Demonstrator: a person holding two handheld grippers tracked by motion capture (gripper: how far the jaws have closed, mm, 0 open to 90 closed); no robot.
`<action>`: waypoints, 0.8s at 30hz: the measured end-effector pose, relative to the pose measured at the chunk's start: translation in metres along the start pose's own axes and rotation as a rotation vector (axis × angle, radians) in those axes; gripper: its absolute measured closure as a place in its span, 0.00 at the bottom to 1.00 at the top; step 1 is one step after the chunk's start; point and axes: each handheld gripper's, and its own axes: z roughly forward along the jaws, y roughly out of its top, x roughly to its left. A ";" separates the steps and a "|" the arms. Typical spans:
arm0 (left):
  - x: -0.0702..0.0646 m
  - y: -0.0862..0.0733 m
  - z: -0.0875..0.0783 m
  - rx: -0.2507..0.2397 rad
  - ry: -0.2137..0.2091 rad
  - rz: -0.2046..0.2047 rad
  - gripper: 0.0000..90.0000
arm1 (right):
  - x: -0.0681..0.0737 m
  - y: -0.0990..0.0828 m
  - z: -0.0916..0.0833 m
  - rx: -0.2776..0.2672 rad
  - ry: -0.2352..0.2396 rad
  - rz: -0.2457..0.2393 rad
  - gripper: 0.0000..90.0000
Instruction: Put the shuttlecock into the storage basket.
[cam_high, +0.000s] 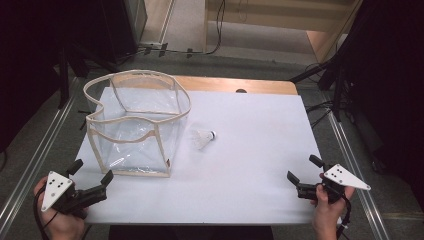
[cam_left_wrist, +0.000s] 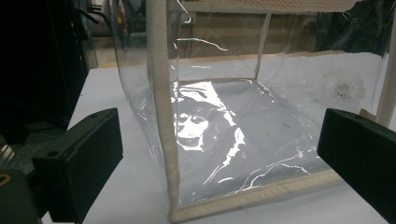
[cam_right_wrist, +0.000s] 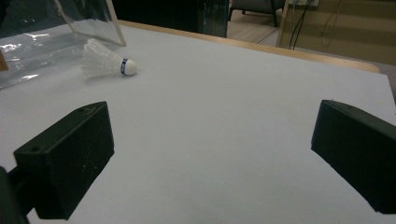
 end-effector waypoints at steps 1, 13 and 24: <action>0.000 0.000 0.000 0.000 0.000 0.000 0.01 | 0.000 0.000 0.000 0.000 0.000 0.000 0.00; -0.001 0.002 -0.003 -0.013 0.004 -0.007 0.01 | 0.012 0.005 0.007 0.020 0.019 -0.013 0.00; -0.002 0.003 -0.004 -0.016 -0.008 -0.009 0.01 | 0.027 0.025 0.016 0.029 0.057 -0.043 0.00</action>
